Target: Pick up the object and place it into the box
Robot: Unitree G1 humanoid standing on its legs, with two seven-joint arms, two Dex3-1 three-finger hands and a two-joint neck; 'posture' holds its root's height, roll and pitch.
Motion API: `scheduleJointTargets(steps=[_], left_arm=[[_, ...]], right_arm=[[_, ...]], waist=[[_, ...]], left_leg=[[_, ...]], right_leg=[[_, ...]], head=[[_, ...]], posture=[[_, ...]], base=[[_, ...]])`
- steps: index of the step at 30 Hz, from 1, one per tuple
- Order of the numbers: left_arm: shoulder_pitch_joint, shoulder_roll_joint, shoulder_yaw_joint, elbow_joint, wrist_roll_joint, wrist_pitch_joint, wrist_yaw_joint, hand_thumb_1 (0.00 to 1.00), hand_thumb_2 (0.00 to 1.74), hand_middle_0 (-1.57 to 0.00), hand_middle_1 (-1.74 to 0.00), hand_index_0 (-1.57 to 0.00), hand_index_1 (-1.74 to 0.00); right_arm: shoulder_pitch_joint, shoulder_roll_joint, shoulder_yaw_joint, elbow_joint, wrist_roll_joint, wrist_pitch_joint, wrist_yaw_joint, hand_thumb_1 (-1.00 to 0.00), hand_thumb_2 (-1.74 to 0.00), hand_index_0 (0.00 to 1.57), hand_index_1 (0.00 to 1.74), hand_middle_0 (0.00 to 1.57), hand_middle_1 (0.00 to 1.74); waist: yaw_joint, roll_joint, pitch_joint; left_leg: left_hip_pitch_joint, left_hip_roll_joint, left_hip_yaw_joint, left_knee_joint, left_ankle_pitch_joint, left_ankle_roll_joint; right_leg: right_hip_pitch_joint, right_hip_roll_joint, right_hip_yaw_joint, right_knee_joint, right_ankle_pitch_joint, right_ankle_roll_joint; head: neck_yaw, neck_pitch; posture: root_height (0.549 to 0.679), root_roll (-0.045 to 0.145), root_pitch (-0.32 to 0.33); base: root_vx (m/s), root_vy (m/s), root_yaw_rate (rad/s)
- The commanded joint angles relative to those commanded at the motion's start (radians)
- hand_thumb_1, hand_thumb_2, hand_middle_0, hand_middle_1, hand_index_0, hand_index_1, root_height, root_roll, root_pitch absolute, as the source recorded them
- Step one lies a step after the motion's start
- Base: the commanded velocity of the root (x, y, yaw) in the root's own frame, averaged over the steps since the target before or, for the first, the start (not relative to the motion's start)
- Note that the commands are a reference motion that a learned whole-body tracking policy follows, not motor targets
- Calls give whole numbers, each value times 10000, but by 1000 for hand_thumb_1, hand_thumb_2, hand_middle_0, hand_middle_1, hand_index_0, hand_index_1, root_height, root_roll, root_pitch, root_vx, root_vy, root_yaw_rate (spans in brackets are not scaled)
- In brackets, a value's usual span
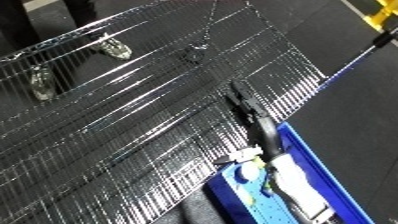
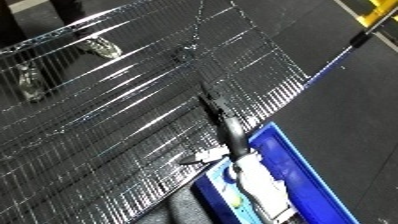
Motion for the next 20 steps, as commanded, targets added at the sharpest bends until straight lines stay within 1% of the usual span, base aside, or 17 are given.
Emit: scheduleJointTargets(steps=[4, 7, 14, 17, 20], left_arm=[[-102, 76, 127, 39, 115, 103, 29, 1000, 1740, -1570, -1740, -1570, -1740], [-131, 154, 201, -16, 173, 212, 33, 1000, 1740, -1570, -1740, -1570, -1740], [-112, 302, 253, -269, 229, 369, -23, 1000, 1740, -1570, -1740, -1570, -1740], [-87, 344, 251, -381, 234, 395, -49, 1000, 1740, -1570, -1740, -1570, -1740], [-76, 382, 231, -475, 247, 446, -37, 1000, 1740, -1570, -1740, -1570, -1740]], right_arm=[[-150, 209, 256, -99, -35, 89, 84, 0, 0, 0, 0, 0, 0], [-210, 349, 415, -169, -80, 112, 109, 0, 0, 0, 0, 0, 0], [-277, 602, 779, -240, -195, 31, -45, 0, 0, 0, 0, 0, 0], [-296, 678, 888, -207, -226, -51, -193, 0, 0, 0, 0, 0, 0], [-306, 738, 992, -172, -326, -106, -343, 0, 0, 0, 0, 0, 0]], waist=[[291, -164, 137], [488, -263, 228], [878, -452, 437], [1005, -507, 513], [1091, -538, 531]], left_leg=[[-279, -18, -162, 290, 33, 26], [-469, -36, -276, 469, 48, 42], [-803, -78, -457, 698, 90, 84], [-960, -115, -514, 841, 83, 116], [-1093, -128, -582, 930, 83, 137]], right_leg=[[-67, 96, -142, 337, -119, -66], [-138, 136, -257, 564, -202, -83], [-355, 122, -462, 922, -299, -41], [-473, 119, -530, 1116, -341, -26], [-594, 117, -576, 1289, -390, -12]], head=[[-1025, -98], [-1579, -48], [-2503, 301], [-2726, 219], [-2936, 117]], posture=[[667, 46, -80], [665, 41, -81], [662, 36, -79], [661, 35, -78], [660, 34, -75]], base=[[35, -45, 261], [38, -41, 225], [25, -32, 190], [19, -28, 155], [19, -21, 125]])
